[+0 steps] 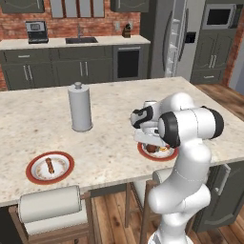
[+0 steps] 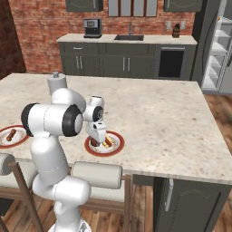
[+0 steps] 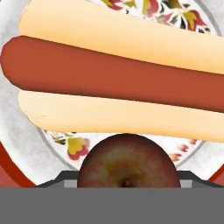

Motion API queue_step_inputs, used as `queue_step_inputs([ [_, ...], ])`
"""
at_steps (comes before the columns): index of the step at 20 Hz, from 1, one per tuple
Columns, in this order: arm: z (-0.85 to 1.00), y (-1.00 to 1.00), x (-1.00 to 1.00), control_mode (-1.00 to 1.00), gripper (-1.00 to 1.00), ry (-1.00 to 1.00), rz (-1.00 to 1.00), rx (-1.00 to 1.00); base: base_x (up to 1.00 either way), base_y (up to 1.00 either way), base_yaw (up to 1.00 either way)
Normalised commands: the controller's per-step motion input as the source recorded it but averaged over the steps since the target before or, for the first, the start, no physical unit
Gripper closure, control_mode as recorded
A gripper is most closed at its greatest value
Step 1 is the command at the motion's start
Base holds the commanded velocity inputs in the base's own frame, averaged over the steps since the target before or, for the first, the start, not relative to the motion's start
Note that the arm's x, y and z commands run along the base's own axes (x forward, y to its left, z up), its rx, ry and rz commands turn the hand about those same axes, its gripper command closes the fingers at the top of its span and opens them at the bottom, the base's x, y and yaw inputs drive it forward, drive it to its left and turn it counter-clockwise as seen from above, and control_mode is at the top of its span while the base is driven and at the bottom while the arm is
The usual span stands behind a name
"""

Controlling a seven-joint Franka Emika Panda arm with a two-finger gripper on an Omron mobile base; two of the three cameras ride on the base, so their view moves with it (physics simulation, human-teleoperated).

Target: Pick up the tangerine and apple from the fridge and place one fruit on each plate on the dining counter.

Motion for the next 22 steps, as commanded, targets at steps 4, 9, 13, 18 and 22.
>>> queue_step_inputs([
  [4, 0.00, 0.00, 0.00, -1.00, -1.00, 0.00, 0.00, 0.00, 0.00, 0.00, 0.00],
  [9, 0.00, 0.00, -0.15, -1.00, -1.00, 0.00, -0.01, 0.00, 0.00, 0.00, 0.00],
  [13, 0.00, 0.00, -0.14, -1.00, -1.00, 0.00, 0.00, 0.00, 0.00, 0.00, 0.00],
  [18, 0.34, 0.00, -0.40, -1.00, -1.00, -0.01, -0.02, 0.00, 0.00, 0.00, 0.00],
  [22, 0.66, 0.00, -0.34, -1.00, -1.00, -0.01, -0.04, 0.00, 0.00, 0.00, 0.00],
])
